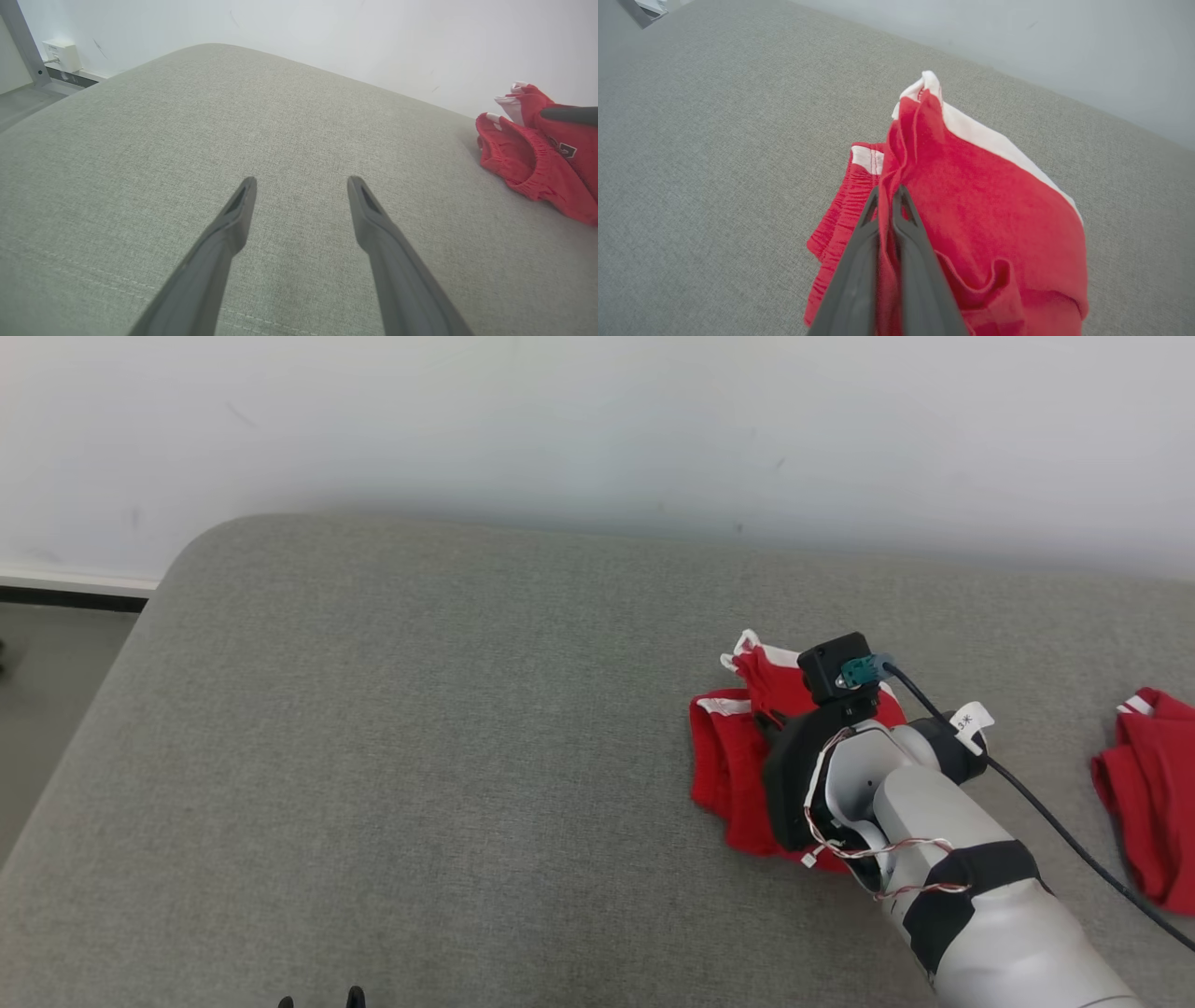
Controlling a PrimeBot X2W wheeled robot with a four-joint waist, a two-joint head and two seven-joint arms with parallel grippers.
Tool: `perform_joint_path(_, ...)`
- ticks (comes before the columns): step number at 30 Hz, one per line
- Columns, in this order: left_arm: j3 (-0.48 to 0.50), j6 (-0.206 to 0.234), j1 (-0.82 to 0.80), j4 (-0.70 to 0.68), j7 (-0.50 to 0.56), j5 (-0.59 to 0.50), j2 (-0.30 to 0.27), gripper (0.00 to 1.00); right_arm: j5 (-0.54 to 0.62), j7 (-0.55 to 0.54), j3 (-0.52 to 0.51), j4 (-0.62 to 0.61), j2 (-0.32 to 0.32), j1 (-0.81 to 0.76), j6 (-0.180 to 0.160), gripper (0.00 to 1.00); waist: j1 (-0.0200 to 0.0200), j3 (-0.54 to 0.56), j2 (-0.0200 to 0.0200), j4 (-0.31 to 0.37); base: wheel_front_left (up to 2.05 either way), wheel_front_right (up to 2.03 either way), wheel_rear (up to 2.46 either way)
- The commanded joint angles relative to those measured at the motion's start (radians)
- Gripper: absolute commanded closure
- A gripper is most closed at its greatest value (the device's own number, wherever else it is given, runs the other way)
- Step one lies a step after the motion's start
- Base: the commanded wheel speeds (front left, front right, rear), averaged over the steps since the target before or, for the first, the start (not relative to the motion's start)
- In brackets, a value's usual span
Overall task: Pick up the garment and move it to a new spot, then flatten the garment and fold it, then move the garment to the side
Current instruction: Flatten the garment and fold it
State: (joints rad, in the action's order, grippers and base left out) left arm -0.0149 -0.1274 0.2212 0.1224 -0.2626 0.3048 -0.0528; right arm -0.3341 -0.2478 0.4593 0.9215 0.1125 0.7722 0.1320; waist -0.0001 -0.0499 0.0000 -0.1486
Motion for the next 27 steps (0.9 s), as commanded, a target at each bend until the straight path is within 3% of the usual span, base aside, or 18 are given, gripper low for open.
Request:
perform_joint_path(1, -0.002, -0.002, 0.001, 0.002, -0.003, 0.002, 0.002, 0.00, -0.011, -0.013, 0.002, -0.020, -0.005, -0.020, -0.003, 1.00, 0.0001, -0.002, 0.0000, -0.016, 0.00, 0.00, 0.00)
perform_joint_path(7, -0.005, -0.002, -0.001, 0.005, -0.003, 0.006, 0.002, 0.00, 0.000, -0.046, -0.028, -0.080, -0.009, -0.065, -0.003, 1.00, 0.0001, -0.008, 0.0000, -0.042, 0.00, 0.00, 0.00)
perform_joint_path(8, -0.006, -0.003, -0.001, 0.006, -0.003, 0.007, 0.002, 0.00, 0.006, -0.042, -0.035, -0.088, -0.011, -0.070, -0.003, 0.53, 0.0001, -0.009, 0.0000, -0.044, 0.00, 0.00, 0.00)
perform_joint_path(9, -0.006, -0.003, -0.001, 0.006, -0.003, 0.008, 0.002, 0.00, 0.008, -0.034, -0.047, -0.098, -0.012, -0.076, -0.003, 0.00, 0.0001, -0.009, 0.0000, -0.046, 0.00, 0.00, 0.00)
perform_joint_path(17, 0.008, -0.003, 0.010, 0.002, -0.003, 0.011, 0.003, 0.00, 0.060, 0.062, -0.195, -0.189, -0.004, -0.100, -0.003, 0.00, 0.0001, 0.003, 0.0000, -0.020, 0.00, 0.00, 0.00)
perform_joint_path(26, -0.001, -0.004, -0.004, -0.003, -0.003, 0.015, 0.003, 0.00, 0.240, 0.139, -0.427, -0.206, 0.033, -0.196, -0.003, 0.00, 0.0001, 0.002, 0.0000, 0.007, 0.00, 0.00, 0.00)
perform_joint_path(27, 0.000, -0.004, -0.005, -0.003, -0.003, 0.015, 0.003, 0.00, 0.266, 0.148, -0.445, -0.205, 0.036, -0.210, -0.003, 0.51, 0.0001, 0.001, 0.0000, 0.009, 0.00, 0.00, 0.00)
